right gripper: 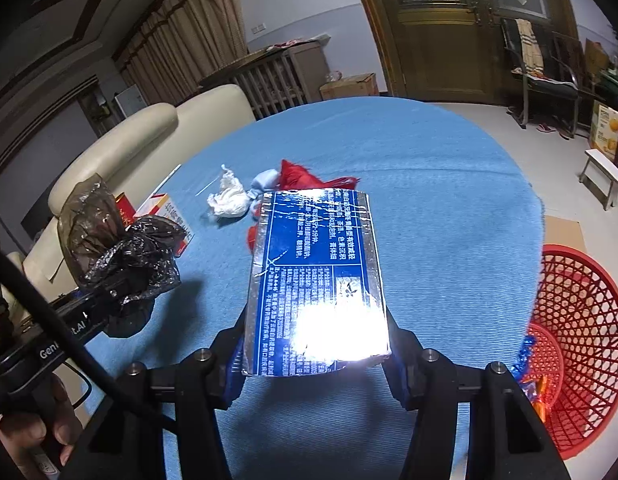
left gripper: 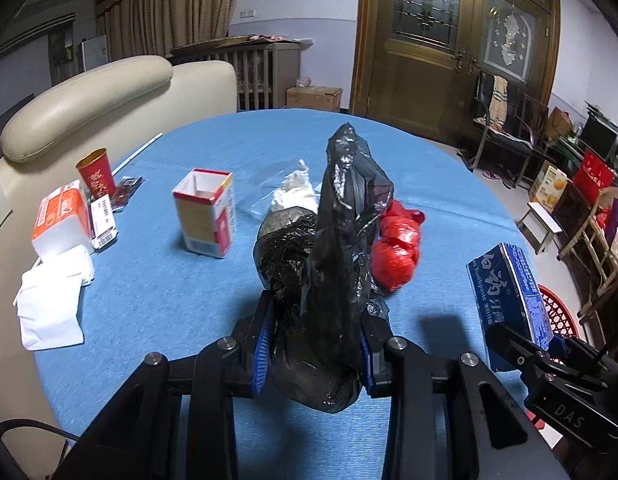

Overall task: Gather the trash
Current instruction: 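Drop the carton into the red basket with the right tool while the left holds the black bag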

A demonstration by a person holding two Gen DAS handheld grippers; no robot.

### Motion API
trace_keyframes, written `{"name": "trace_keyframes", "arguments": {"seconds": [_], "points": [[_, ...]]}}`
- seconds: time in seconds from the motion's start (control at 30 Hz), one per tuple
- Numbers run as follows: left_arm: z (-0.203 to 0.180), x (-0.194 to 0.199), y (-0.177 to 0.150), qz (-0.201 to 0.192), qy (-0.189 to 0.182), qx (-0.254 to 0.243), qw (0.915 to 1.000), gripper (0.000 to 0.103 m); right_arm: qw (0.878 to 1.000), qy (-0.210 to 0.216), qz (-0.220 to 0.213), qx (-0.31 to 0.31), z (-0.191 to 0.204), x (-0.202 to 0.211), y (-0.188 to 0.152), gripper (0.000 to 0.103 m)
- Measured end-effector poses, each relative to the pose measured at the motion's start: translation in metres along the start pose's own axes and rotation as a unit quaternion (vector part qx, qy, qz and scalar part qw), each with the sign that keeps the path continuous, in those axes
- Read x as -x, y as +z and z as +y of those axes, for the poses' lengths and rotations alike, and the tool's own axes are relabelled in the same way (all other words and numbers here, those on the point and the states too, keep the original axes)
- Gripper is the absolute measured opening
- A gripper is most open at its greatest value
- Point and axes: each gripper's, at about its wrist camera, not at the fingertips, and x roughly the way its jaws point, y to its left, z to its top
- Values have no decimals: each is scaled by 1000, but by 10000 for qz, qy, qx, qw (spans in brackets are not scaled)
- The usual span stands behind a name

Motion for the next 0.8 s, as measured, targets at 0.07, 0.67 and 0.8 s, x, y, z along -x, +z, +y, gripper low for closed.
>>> {"name": "trace_keyframes", "arguments": {"seconds": [0.07,0.67,0.8], "points": [[-4,0,0,-2,-24,-38,10000,37,10000,-33,-9,-43,-4,2,-1,59],[-23,4,2,-45,-131,-256,9996,37,9982,-317,-154,-475,-46,23,-7,59],[-25,5,3,-59,-146,-290,9995,37,9980,-337,-169,-512,-50,26,-7,59]]}}
